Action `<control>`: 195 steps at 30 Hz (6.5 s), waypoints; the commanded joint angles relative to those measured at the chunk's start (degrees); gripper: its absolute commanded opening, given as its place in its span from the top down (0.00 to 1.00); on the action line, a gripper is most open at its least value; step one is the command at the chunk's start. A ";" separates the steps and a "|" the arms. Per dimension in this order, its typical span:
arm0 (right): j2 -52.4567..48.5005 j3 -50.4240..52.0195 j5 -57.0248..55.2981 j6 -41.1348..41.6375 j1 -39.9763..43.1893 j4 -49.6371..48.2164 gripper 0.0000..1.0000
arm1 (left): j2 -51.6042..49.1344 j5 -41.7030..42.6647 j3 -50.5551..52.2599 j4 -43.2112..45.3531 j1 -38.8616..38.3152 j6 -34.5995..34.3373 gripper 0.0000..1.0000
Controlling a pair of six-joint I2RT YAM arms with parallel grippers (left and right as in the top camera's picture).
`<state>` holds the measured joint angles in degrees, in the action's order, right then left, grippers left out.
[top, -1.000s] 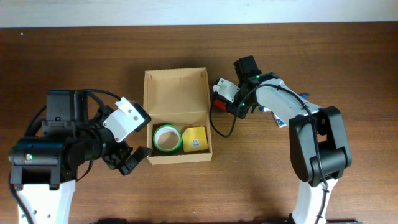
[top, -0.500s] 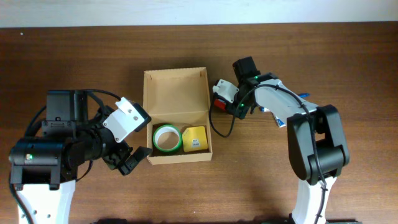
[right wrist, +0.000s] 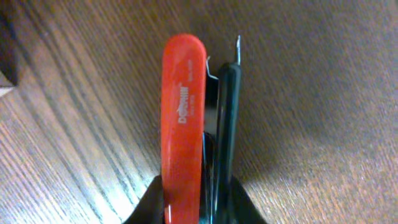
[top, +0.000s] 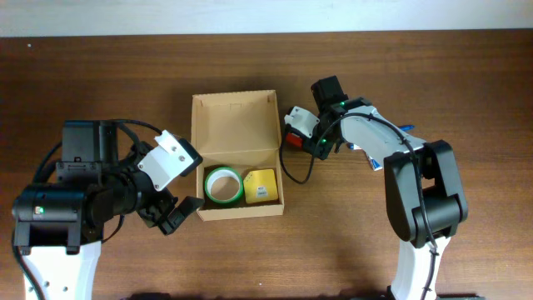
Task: Pack container
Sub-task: 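Lift the red stapler with the right gripper, then carry the stapler left and lower it into the box, then open the right gripper and raise it out of the box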
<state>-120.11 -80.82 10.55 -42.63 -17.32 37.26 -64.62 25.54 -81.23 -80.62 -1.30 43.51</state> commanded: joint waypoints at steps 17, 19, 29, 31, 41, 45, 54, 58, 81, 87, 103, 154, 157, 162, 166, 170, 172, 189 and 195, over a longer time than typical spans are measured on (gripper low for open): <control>-4.52 -5.03 -3.08 2.89 -0.61 11.96 0.96 | 0.07 1.05 -1.05 0.00 0.35 0.79 0.00; -3.96 -6.80 -3.08 2.89 -0.61 14.01 0.96 | 0.07 1.05 -1.05 0.00 0.35 0.79 0.00; -2.69 -15.72 -3.06 2.84 -0.61 23.98 0.96 | 0.07 1.05 -1.05 0.00 0.35 0.79 0.00; -2.38 -17.29 -3.06 2.86 -0.61 25.46 0.96 | 0.07 1.05 -1.05 0.00 0.35 0.79 0.00; 3.87 -20.79 -3.06 2.89 -0.63 27.71 0.96 | 0.07 1.05 -1.05 0.00 0.35 0.79 0.00; 9.05 -20.79 -2.10 2.89 -0.66 27.91 0.96 | 0.07 1.05 -1.05 0.00 0.35 0.79 0.00; 19.93 -20.79 6.67 2.89 -2.51 28.13 0.96 | 0.07 1.03 -1.05 0.00 0.35 0.81 0.00; 20.35 -20.76 6.67 2.84 -7.61 28.85 0.96 | 0.07 1.05 -1.05 0.00 0.35 0.79 0.00; 7.54 -19.12 5.70 -3.26 -24.98 32.33 0.96 | 0.07 1.05 -1.05 0.00 0.35 0.79 0.01; 3.58 -19.08 5.51 -3.69 -25.38 32.35 0.96 | 0.07 1.05 -1.05 0.00 0.35 0.79 0.00; 0.48 -15.98 5.46 -6.69 -25.46 30.91 0.96 | 0.07 1.05 -1.05 0.02 0.35 0.81 0.00; 1.27 -23.06 5.33 -4.39 -24.92 34.71 0.46 | 0.07 1.05 -1.05 0.00 0.35 0.79 0.00; 1.84 -28.26 5.33 -2.23 -24.26 37.24 0.46 | 0.07 1.05 -1.05 0.00 0.35 0.79 0.00; 2.12 -37.64 5.33 4.33 -21.86 42.49 0.46 | 0.07 1.05 -1.05 0.00 0.35 0.79 0.01; 2.12 -42.42 5.35 12.72 -18.64 45.86 0.45 | 0.07 1.05 -1.05 0.00 0.35 0.79 0.00; 2.12 -43.10 5.31 23.04 -14.69 48.30 0.45 | 0.07 1.05 -1.05 0.00 0.35 0.79 0.00; 2.12 -42.32 5.29 27.34 -12.94 49.16 0.45 | 0.07 1.05 -1.05 0.00 0.35 0.79 0.00; 2.10 -24.74 -2.95 46.16 -11.98 39.32 0.45 | 0.07 1.03 -1.05 0.00 0.35 0.79 0.01; 2.10 -22.45 -2.82 46.56 -14.40 36.26 0.45 | 0.07 1.05 -1.05 0.00 0.35 0.79 0.00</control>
<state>-119.11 -103.92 7.92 2.52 -29.98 74.26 -64.62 25.54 -81.23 -80.62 -1.30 43.53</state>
